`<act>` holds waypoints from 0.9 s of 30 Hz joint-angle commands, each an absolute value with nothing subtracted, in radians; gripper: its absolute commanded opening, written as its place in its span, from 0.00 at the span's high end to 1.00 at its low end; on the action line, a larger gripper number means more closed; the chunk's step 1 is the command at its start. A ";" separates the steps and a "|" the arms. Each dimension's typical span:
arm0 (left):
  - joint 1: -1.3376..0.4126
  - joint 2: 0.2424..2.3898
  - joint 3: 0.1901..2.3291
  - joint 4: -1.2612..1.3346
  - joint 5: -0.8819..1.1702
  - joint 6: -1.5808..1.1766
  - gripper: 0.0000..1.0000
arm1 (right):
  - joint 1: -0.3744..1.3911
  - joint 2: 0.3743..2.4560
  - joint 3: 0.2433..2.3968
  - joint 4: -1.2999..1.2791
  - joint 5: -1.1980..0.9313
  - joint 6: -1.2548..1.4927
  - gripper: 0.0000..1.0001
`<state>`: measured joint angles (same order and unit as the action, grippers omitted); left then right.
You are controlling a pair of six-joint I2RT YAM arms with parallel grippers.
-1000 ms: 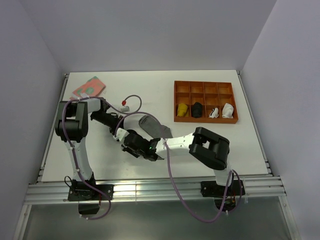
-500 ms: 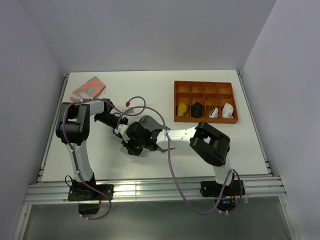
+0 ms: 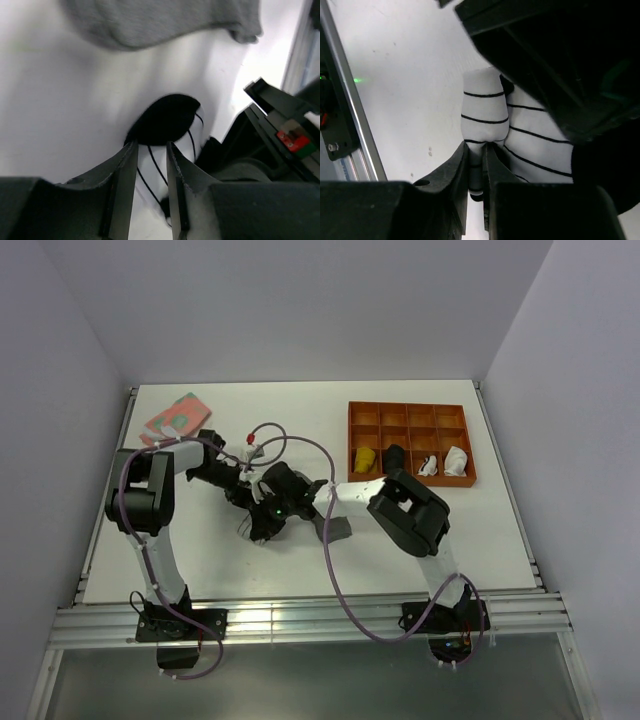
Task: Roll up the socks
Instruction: Roll the sock at the center of the board.
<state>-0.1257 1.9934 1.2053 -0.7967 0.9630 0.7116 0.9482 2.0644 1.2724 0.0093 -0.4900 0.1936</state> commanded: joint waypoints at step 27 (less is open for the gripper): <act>0.043 1.546 1.003 -0.804 0.868 1.187 0.48 | 0.723 2.364 1.431 -0.469 -0.678 0.224 0.97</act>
